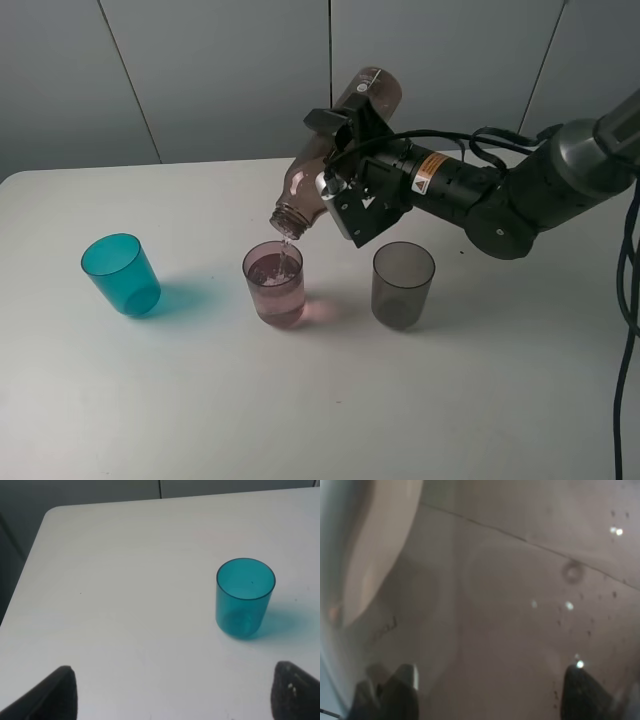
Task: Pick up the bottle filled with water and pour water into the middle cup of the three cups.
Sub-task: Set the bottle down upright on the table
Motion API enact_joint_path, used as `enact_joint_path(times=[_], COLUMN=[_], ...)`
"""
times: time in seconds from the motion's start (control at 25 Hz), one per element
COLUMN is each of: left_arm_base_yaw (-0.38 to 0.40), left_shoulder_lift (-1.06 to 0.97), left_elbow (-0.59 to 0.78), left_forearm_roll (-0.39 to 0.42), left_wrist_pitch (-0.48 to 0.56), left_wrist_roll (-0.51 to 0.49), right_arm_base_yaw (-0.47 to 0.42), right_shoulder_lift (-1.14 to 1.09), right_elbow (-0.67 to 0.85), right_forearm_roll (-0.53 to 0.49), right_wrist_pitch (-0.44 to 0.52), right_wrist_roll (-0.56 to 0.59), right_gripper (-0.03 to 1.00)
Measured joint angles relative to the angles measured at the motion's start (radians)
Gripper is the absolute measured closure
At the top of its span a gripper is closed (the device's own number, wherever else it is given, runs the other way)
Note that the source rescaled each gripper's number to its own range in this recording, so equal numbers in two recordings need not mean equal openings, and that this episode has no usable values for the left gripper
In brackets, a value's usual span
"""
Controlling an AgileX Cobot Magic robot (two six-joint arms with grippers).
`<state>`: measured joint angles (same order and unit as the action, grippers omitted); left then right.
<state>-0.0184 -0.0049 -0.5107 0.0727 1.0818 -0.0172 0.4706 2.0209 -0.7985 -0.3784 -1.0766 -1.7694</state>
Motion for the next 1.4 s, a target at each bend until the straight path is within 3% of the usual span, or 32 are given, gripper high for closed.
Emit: enact_joint_path(times=[0.16, 0.32, 0.72, 1.08, 1.2, 1.4], left_arm_base_yaw=[0.000, 0.000, 0.000, 0.000, 0.000, 0.000], left_shoulder_lift=[0.000, 0.000, 0.000, 0.000, 0.000, 0.000], left_elbow=[0.000, 0.000, 0.000, 0.000, 0.000, 0.000], left_forearm_roll=[0.000, 0.000, 0.000, 0.000, 0.000, 0.000], left_wrist_pitch=[0.000, 0.000, 0.000, 0.000, 0.000, 0.000], left_wrist_roll=[0.000, 0.000, -0.002, -0.002, -0.002, -0.002], right_arm_base_yaw=[0.000, 0.000, 0.000, -0.115, -0.156, -0.170], right_shoulder_lift=[-0.003, -0.003, -0.009, -0.029, -0.029, -0.016], right_elbow=[0.000, 0.000, 0.000, -0.004, -0.030, -0.113], right_forearm_roll=[0.000, 0.000, -0.002, -0.062, -0.113, -0.169], right_wrist_pitch=[-0.001, -0.001, -0.001, -0.002, 0.026, 0.106], right_wrist_roll=[0.032, 0.194, 0.772, 1.525, 1.671, 1.783], right_gripper=[0.97, 0.97, 0.97, 0.97, 0.97, 0.97])
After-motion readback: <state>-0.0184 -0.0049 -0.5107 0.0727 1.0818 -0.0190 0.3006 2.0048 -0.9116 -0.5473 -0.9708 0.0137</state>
